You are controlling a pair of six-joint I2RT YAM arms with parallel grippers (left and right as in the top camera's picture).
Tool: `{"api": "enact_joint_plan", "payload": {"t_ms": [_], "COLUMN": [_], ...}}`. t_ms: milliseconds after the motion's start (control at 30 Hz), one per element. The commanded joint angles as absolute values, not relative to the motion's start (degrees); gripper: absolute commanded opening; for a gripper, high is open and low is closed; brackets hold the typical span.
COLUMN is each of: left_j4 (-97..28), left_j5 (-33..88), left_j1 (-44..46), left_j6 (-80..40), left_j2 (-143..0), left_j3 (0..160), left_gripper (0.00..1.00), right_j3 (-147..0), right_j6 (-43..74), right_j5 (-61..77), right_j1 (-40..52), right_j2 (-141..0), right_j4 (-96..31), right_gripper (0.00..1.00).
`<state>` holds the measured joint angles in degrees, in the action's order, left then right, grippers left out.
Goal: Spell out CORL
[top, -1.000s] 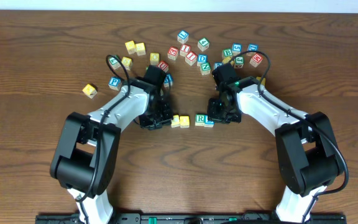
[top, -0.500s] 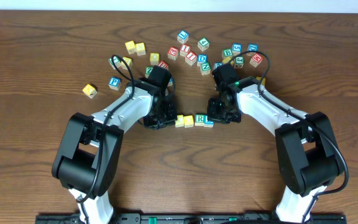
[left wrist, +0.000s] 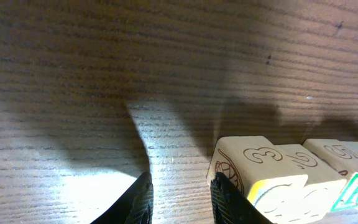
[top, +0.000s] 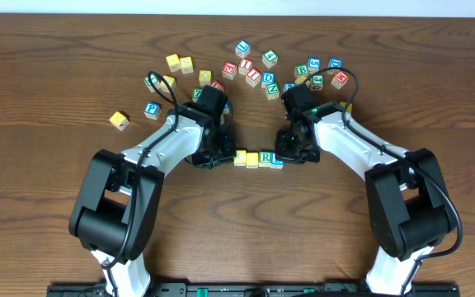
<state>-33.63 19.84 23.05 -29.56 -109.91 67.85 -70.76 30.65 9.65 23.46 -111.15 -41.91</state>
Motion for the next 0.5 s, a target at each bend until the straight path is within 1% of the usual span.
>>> {"api": "enact_joint_plan", "payload": {"t_ms": [0, 333, 467], "left_j4": [-33.5, -34.2, -34.2], "left_j5": [20.6, 20.5, 18.7], "left_j1": [23.1, 23.9, 23.7], "left_j6": [-28.5, -28.5, -28.5], "left_j2": [-110.8, -110.8, -110.8], "left_j3": [67.3, 67.3, 67.3], "left_gripper": [0.31, 0.31, 0.31], "right_j3": [-70.5, -70.5, -70.5], "right_j6": [31.2, 31.2, 31.2], "right_j5": [10.2, 10.2, 9.8], "right_j1": [23.7, 23.7, 23.7], "right_j2": [-110.7, -110.7, -110.7], "right_j4": [-41.4, -41.1, -41.6], "right_gripper": [0.02, 0.02, 0.02]}}
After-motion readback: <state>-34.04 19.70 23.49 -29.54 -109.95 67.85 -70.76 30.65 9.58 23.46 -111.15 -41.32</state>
